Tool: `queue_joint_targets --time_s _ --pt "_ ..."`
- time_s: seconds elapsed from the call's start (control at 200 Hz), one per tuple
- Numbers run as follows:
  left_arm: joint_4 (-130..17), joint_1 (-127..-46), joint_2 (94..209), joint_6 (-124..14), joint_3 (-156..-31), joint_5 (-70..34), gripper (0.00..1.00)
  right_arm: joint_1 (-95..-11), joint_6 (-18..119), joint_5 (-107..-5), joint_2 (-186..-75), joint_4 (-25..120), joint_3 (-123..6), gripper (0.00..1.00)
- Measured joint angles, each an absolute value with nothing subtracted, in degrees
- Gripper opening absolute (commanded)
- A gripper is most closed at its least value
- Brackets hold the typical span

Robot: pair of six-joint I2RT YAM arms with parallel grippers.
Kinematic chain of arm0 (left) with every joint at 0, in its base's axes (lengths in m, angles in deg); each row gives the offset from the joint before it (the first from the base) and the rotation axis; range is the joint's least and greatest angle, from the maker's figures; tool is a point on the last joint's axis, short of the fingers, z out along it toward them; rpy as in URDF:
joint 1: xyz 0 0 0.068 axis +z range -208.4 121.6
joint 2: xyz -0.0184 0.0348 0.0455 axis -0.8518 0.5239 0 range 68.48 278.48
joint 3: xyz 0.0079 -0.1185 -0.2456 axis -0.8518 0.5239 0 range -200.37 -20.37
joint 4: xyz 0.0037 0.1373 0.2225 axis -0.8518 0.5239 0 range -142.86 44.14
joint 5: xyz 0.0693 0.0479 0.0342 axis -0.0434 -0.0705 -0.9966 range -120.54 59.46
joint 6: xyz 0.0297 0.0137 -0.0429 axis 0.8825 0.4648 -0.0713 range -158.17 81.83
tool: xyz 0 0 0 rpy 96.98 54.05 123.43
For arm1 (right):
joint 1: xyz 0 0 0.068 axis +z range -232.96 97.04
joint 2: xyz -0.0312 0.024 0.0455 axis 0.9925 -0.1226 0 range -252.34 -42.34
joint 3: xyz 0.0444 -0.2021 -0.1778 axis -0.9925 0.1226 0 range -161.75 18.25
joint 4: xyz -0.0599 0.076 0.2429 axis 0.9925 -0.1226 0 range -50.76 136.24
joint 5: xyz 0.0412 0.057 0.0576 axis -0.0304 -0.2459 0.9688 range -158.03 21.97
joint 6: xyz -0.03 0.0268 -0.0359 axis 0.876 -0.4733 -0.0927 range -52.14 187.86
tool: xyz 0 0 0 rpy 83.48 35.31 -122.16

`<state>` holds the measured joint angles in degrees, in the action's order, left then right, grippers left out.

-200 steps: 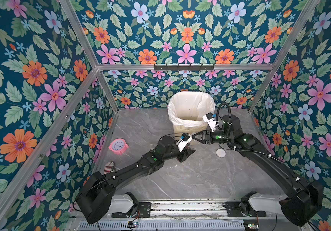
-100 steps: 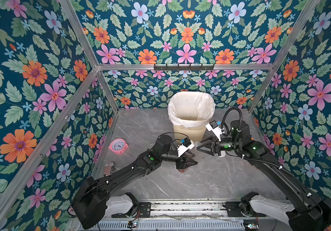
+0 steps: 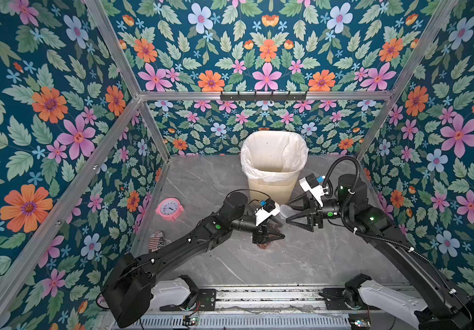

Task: Empty the moldy dried flower tea in the jars
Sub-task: Unscrew the lid from the jar.

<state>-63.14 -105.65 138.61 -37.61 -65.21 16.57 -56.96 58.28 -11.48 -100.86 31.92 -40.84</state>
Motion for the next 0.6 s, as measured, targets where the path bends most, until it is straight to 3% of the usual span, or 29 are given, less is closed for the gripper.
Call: queue_joint_targets --time_s 0.33,0.6 --pt "-64.89 -105.76 138.43 -37.13 -64.48 0.66 0.20 -57.05 51.33 -22.43 -106.65 29.27 -44.66 0.78" --pt "-64.83 -105.87 139.92 -36.71 -65.38 -1.57 0.21 -57.03 50.06 -22.52 -109.19 29.45 -44.79 0.77"
